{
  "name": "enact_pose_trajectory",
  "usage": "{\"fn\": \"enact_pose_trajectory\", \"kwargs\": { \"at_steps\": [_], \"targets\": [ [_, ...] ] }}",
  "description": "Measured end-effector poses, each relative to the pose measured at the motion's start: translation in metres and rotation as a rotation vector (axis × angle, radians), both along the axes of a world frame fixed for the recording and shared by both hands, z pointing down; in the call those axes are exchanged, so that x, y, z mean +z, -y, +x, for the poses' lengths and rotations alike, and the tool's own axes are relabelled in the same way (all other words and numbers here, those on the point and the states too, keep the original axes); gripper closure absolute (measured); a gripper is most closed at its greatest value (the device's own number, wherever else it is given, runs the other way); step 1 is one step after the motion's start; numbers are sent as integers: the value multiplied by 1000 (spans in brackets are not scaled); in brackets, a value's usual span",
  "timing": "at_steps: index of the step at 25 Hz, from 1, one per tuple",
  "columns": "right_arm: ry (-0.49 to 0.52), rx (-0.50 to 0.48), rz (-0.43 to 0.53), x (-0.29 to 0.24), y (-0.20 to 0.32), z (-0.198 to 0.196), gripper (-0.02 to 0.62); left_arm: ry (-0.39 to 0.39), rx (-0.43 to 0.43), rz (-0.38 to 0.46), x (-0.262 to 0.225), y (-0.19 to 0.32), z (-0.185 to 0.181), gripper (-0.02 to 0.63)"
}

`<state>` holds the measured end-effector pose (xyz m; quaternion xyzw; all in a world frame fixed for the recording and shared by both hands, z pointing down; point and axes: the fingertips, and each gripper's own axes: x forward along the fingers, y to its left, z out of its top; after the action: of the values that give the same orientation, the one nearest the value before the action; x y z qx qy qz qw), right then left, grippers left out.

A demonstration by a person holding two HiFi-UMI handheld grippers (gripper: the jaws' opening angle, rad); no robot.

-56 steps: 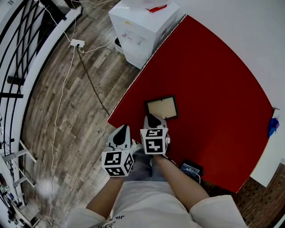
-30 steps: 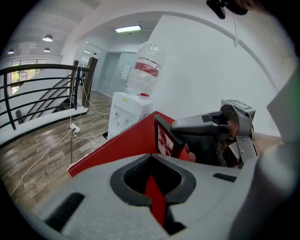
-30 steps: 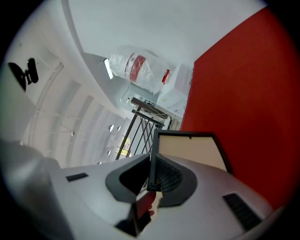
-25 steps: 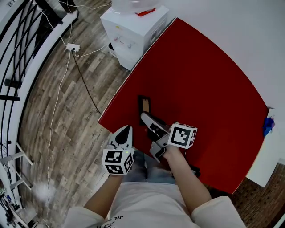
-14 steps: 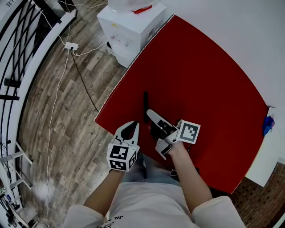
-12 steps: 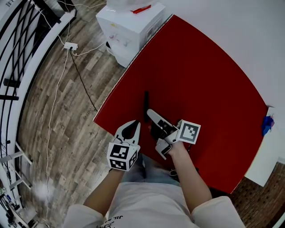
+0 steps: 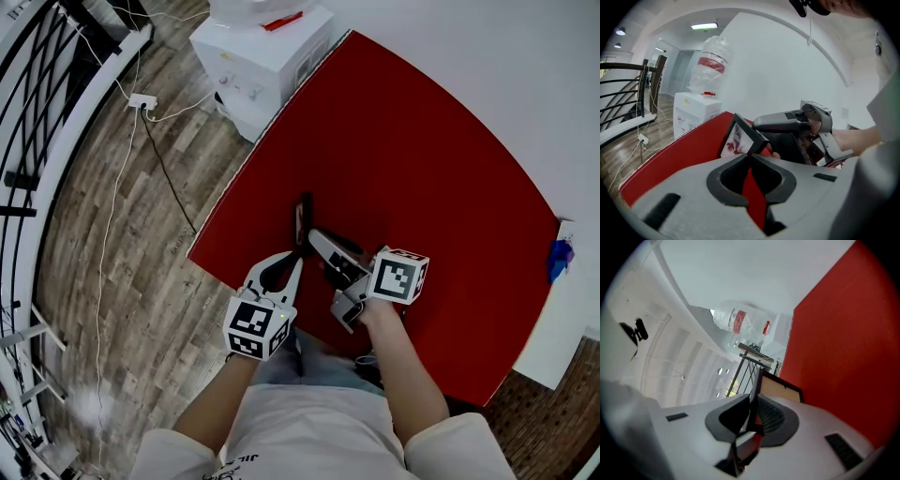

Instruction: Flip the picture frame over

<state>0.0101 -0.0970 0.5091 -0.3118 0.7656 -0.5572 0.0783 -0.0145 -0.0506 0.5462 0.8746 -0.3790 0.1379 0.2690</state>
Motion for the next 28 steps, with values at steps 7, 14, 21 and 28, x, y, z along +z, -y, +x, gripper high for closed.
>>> {"fn": "enact_pose_trajectory", "kwargs": {
  "at_steps": [7, 14, 21, 28],
  "targets": [
    [-116, -13, 27, 0, 5, 19, 552, -56, -5, 33, -13, 6, 19, 598],
    [-134, 42, -12, 14, 14, 54, 552, -37, -82, -92, 33, 14, 6, 598],
    [-39, 62, -31, 21, 19, 63, 552, 19, -94, -153, 71, 47, 9, 598],
    [-38, 27, -33, 35, 25, 72, 552, 38, -90, -178, 83, 51, 7, 600]
  ]
}}
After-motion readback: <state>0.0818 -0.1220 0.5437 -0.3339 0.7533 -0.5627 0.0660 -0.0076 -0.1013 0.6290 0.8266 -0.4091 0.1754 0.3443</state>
